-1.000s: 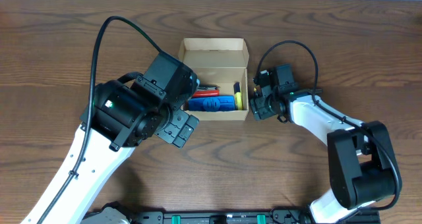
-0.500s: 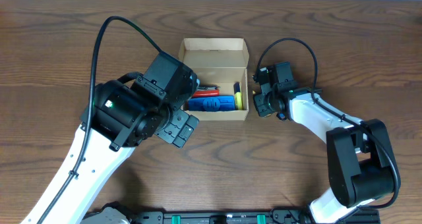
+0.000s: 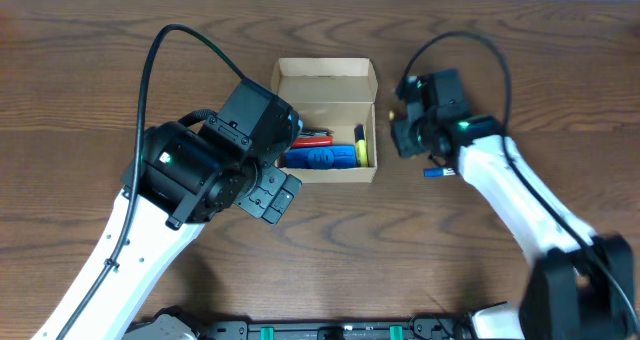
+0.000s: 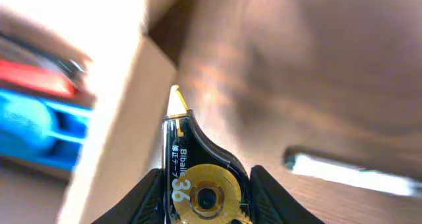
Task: Pack container
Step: 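Lower the correction tape into the box with the right gripper and release, then move the right gripper toward the two whiteboard markers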
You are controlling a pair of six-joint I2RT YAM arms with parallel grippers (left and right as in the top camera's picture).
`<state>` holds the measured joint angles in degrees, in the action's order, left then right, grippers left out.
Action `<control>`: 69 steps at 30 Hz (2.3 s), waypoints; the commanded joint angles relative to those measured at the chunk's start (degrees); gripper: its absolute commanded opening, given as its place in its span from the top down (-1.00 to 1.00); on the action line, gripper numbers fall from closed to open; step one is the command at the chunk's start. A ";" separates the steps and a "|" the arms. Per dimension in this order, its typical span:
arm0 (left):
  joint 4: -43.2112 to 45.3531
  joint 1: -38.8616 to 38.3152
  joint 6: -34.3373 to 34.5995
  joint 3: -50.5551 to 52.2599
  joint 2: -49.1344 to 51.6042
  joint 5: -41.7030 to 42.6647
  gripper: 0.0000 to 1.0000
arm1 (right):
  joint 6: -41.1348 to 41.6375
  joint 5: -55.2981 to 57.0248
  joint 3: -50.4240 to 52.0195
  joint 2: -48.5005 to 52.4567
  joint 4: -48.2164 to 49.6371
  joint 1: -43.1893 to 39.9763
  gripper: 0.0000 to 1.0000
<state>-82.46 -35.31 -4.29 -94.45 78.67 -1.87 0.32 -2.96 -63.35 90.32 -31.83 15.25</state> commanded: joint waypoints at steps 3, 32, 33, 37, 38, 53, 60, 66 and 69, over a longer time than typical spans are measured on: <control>-0.22 0.04 0.63 -0.33 -0.33 0.00 -0.91 | 0.76 -0.09 -4.11 -6.69 -0.13 4.17 0.59; -0.22 0.04 0.63 -0.33 -0.33 0.00 -0.90 | -19.08 -0.92 -8.11 11.58 11.15 24.17 0.67; -0.22 0.04 0.63 -0.33 -0.33 0.00 -0.90 | -19.43 -1.16 -8.11 11.58 11.08 24.17 0.67; -0.22 0.04 0.63 -0.33 -0.33 0.00 -0.91 | -20.15 -2.67 -8.11 11.72 10.78 24.17 0.67; -0.22 0.04 0.63 -0.33 -0.33 0.00 -0.90 | -20.17 -2.91 -8.11 11.72 10.78 24.17 0.66; -0.22 0.04 0.63 -0.33 -0.33 0.00 -0.90 | -20.04 -5.01 -8.20 11.65 8.94 24.15 -0.13; -0.22 0.04 0.63 -0.33 -0.33 0.00 -0.90 | -17.00 -4.22 -8.87 3.43 7.39 24.04 -0.54; -0.22 0.04 0.63 -0.33 -0.33 0.00 -0.90 | -10.64 7.34 -8.87 -7.65 0.68 22.21 -0.50; -0.22 0.04 0.63 -0.33 -0.33 0.00 -0.90 | -4.44 12.13 -8.87 -13.60 -4.55 18.47 -0.54</control>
<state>-82.48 -35.31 -4.29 -94.45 78.67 -1.87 -11.70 1.34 -71.33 81.17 -33.87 37.10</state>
